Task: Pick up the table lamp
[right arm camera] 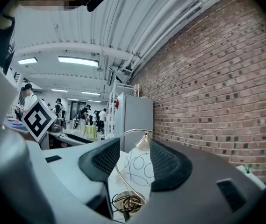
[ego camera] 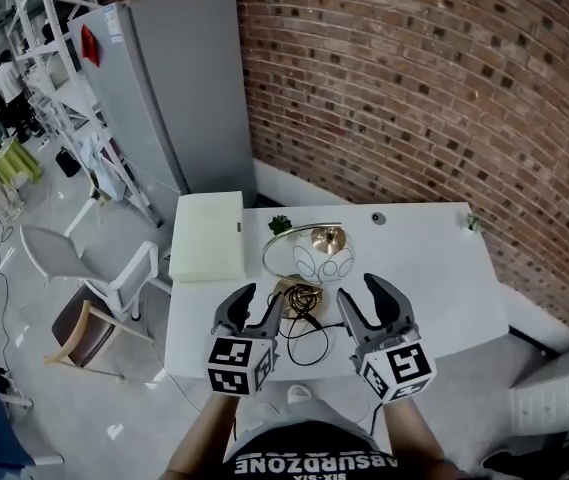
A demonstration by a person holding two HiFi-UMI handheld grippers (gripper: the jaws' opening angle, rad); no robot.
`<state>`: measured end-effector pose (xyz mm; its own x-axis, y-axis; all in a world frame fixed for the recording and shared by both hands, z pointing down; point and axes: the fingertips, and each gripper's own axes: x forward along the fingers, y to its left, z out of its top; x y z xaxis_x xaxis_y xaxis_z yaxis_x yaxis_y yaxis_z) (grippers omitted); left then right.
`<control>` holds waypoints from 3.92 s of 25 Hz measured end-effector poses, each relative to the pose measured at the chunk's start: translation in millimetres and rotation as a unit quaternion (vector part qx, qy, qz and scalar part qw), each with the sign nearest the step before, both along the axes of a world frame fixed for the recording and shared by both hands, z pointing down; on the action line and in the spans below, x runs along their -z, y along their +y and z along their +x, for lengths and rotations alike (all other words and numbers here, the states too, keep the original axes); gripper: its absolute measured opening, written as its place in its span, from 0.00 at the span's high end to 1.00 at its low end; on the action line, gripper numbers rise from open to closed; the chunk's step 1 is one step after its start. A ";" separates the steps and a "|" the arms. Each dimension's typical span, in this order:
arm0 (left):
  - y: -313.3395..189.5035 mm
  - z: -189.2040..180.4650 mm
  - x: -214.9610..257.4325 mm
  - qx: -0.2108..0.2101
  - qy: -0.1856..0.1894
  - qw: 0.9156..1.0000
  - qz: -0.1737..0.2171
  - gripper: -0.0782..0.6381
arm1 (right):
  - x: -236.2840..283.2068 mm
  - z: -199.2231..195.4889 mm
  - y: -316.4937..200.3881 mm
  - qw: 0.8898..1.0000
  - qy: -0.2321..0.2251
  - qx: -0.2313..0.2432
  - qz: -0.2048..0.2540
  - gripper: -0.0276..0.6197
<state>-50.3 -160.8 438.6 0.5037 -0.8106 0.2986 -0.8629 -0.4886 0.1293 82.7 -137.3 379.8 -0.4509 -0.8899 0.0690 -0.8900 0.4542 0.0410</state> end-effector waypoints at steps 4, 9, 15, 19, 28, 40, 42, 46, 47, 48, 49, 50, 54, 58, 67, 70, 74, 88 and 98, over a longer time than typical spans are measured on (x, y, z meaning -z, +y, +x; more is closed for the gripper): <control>-17.2 4.5 -7.4 0.017 0.000 1.000 -0.008 0.64 | 1.1 6.9 -20.4 1.000 0.003 0.016 0.003 0.68; -34.7 6.1 -19.6 0.041 0.000 0.999 -0.017 0.64 | -1.9 8.9 -43.8 0.999 0.008 0.036 0.003 0.68; -50.5 2.8 -36.1 0.063 0.000 0.997 -0.036 0.64 | -3.4 0.7 -63.8 0.998 0.015 0.063 -0.004 0.68; -60.8 1.0 -49.2 0.071 0.000 0.996 -0.052 0.64 | -7.3 -3.2 -77.5 0.997 0.024 0.073 -0.013 0.68; -80.6 1.8 -78.7 0.077 -0.015 0.994 -0.079 0.64 | -8.5 -6.9 -104.2 0.995 0.037 0.087 -0.016 0.68; -103.6 2.9 -102.5 0.069 -0.017 0.992 -0.108 0.64 | -15.9 -21.1 -124.7 0.993 0.047 0.106 -0.028 0.68; -107.2 5.1 -107.8 0.063 -0.019 0.991 -0.113 0.64 | -16.3 -23.6 -126.5 0.992 0.054 0.107 -0.026 0.68; -113.9 9.4 -116.4 0.050 -0.019 0.991 -0.119 0.64 | -17.8 -26.5 -129.4 0.992 0.057 0.110 -0.027 0.68; -115.3 9.9 -118.3 0.047 -0.020 0.991 -0.121 0.64 | -18.2 -27.0 -129.5 0.992 0.052 0.113 -0.029 0.69; -117.0 9.9 -120.0 0.046 -0.021 0.991 -0.122 0.64 | -18.2 -27.6 -129.8 0.992 0.046 0.117 -0.032 0.69; -118.8 9.7 -121.4 0.047 -0.022 0.991 -0.123 0.64 | -17.9 -28.1 -130.4 0.991 0.041 0.121 -0.035 0.70; -120.5 9.1 -122.6 0.048 -0.024 0.991 -0.124 0.64 | -17.6 -28.2 -131.2 0.991 0.038 0.123 -0.037 0.70; -122.3 6.5 -128.0 0.057 -0.034 0.991 -0.119 0.80 | -18.5 -27.2 -133.2 0.990 0.039 0.125 -0.047 0.70; -122.1 7.6 -128.8 0.055 0.002 0.992 -0.114 0.82 | -17.8 -24.3 -133.0 0.992 0.019 0.120 -0.038 0.71; -121.8 9.4 -129.7 0.040 -0.003 0.995 -0.095 0.82 | -17.5 -21.7 -132.8 0.992 -0.008 0.120 -0.028 0.71; -121.7 10.4 -129.9 0.038 -0.004 0.995 -0.094 0.82 | -17.4 -20.3 -132.3 0.993 -0.013 0.119 -0.024 0.71; -121.5 10.7 -129.9 0.042 -0.003 0.995 -0.090 0.82 | -17.2 -19.3 -132.7 0.992 -0.017 0.124 -0.029 0.71; -121.9 8.1 -129.3 0.052 0.005 0.991 -0.123 0.83 | -12.6 -22.3 -132.6 0.990 -0.005 0.132 -0.050 0.76; -118.1 12.6 -127.0 0.048 0.007 0.991 -0.127 0.83 | -8.5 -20.5 -131.1 0.991 -0.001 0.128 -0.050 0.76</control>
